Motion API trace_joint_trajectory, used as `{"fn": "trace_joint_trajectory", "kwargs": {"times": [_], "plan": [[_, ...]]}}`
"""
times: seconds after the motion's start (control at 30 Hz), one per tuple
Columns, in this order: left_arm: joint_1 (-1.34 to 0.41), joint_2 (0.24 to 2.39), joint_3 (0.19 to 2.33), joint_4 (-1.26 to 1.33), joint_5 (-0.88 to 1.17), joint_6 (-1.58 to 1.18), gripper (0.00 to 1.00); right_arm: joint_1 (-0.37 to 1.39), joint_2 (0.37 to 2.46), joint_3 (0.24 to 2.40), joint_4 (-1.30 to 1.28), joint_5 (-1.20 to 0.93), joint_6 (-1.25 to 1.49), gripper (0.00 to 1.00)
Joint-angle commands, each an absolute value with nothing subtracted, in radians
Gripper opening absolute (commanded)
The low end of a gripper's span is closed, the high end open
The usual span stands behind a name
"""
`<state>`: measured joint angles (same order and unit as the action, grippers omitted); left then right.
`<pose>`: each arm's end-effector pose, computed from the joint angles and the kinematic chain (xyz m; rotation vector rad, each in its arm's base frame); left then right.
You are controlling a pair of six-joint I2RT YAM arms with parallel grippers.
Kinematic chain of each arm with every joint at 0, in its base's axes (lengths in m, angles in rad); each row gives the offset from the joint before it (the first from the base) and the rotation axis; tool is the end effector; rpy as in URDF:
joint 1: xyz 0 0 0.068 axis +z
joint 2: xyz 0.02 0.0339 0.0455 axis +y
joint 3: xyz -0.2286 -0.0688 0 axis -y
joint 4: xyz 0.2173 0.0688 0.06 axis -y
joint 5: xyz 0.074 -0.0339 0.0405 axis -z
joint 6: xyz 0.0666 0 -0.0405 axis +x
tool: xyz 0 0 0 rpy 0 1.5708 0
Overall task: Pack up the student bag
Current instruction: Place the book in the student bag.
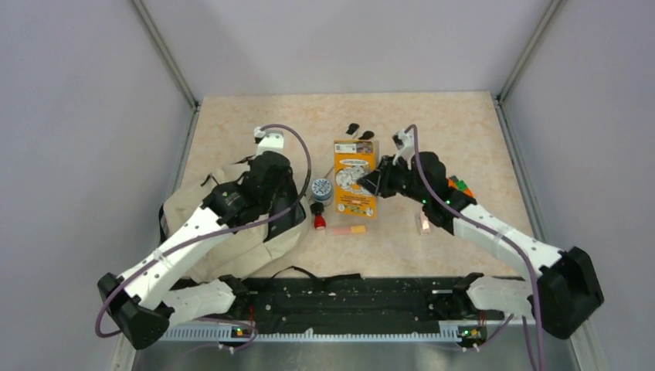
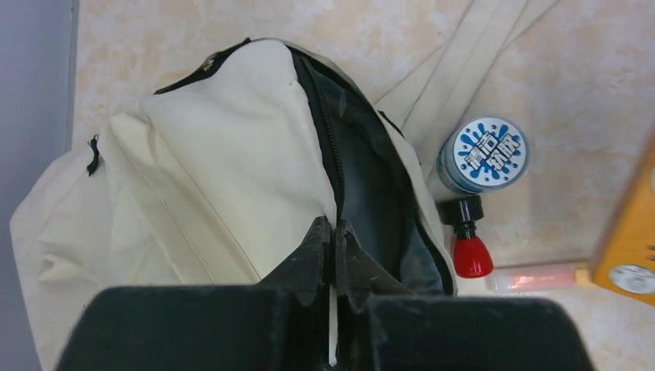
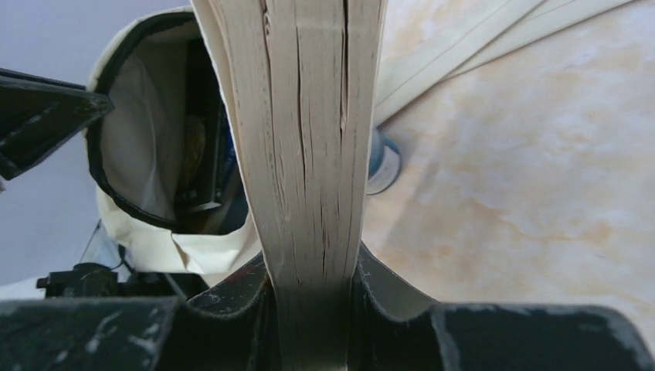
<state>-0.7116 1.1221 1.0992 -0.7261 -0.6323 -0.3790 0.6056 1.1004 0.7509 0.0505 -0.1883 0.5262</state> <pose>0.2022 -0.1223 0.2875 0.0533 2.1538 0.1145 0.2185 0.1664 0.2582 -0.2157 1.9659 0.9381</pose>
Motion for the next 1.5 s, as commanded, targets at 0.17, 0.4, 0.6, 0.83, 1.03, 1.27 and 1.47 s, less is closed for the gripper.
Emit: {"fn": "trace_joint_trajectory", "kwargs": {"times": [0.17,0.4,0.6,0.83,1.03,1.27,1.47], "plan": [[-0.711,0.826,1.070,-0.609,-0.479,-0.130,0.00,0.767,1.392,0.992,0.389,-0.306,0.671,0.00],[-0.710,0.743,1.058,-0.603,-0.442,-0.068,0.00,0.840,1.606,1.146,0.533,-0.346,0.790,0.00],[-0.711,0.719,1.019,-0.565,-0.444,-0.053,0.00,0.870,1.713,1.191,0.598,-0.283,0.824,0.00],[-0.710,0.722,0.992,-0.523,-0.495,-0.042,0.00,0.911,1.764,1.114,0.585,-0.299,0.859,0.00],[-0.711,0.720,0.962,-0.493,-0.544,-0.028,0.00,0.928,1.758,1.029,0.632,-0.369,0.940,0.00],[-0.711,0.686,0.913,-0.451,-0.452,-0.016,0.00,0.990,1.814,1.116,0.573,-0.411,0.919,0.00],[-0.710,0.666,0.897,-0.435,-0.390,-0.008,0.00,1.012,1.945,1.262,0.537,-0.441,0.922,0.00]]}}
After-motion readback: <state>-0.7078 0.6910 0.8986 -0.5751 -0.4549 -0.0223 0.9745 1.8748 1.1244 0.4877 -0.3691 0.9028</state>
